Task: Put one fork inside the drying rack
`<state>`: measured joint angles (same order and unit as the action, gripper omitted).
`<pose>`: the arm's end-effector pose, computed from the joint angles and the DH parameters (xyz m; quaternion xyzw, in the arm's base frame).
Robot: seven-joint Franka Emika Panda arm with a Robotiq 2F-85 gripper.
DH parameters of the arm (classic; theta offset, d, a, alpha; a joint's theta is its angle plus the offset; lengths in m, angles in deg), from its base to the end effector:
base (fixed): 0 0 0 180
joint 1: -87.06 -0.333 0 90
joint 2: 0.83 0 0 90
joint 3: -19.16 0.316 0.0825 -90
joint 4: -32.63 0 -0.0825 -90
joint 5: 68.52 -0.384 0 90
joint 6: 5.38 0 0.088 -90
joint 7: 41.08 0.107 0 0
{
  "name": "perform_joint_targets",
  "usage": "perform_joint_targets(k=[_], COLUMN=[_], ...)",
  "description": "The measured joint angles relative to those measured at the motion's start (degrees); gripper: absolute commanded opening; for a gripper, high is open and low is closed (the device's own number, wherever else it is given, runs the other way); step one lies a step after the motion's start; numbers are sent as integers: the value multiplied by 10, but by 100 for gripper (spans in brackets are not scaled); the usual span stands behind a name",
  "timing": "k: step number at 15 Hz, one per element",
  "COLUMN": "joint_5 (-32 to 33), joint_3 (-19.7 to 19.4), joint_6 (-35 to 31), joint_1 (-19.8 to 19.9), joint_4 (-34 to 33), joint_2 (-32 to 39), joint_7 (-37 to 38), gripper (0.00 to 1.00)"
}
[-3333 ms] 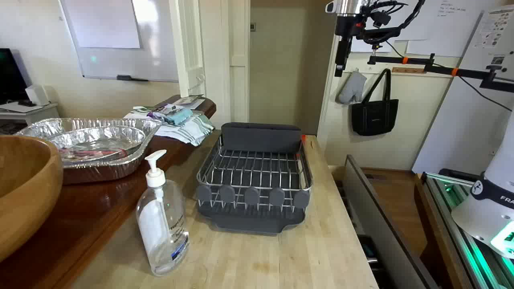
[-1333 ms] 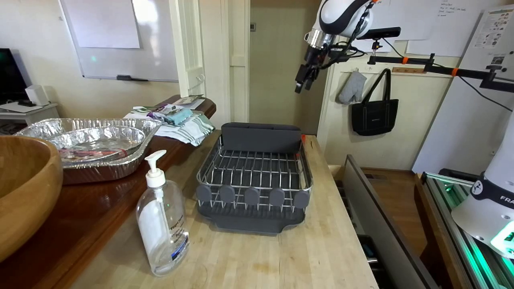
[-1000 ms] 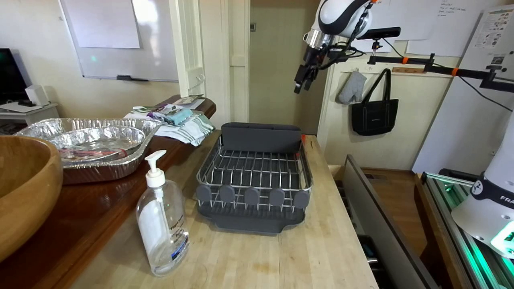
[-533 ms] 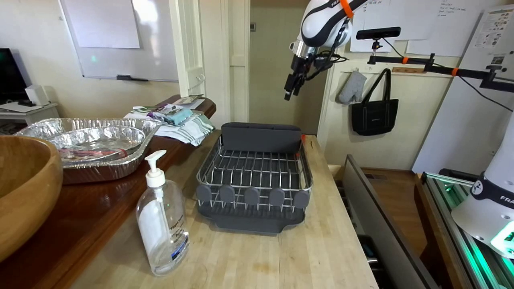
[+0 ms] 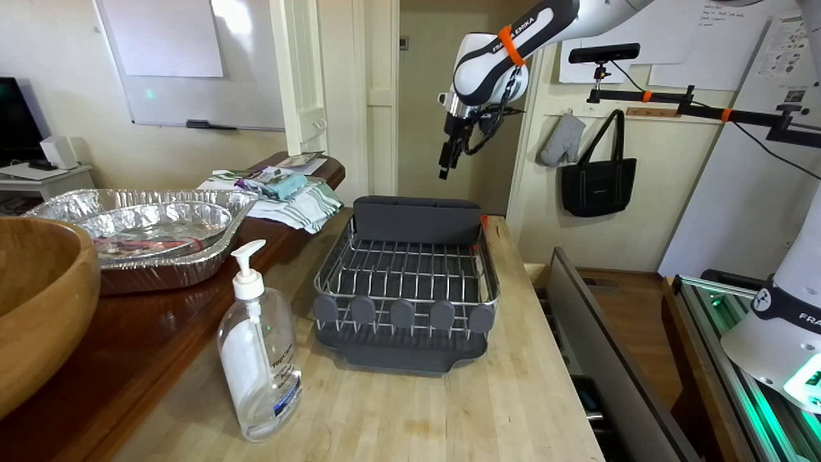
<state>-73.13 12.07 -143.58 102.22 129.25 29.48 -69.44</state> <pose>0.6469 -0.2528 0.3140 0.9942 0.0374 0.0907 0.0434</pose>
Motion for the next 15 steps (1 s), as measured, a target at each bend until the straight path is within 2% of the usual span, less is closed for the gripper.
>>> perform_joint_targets(k=[6,15], joint_5=[-1,-1], joint_3=[39,44], joint_6=[0,-21], joint_1=[34,38], joint_4=[-67,-106], joint_2=[85,156], joint_7=[-21,4], gripper=[100,100])
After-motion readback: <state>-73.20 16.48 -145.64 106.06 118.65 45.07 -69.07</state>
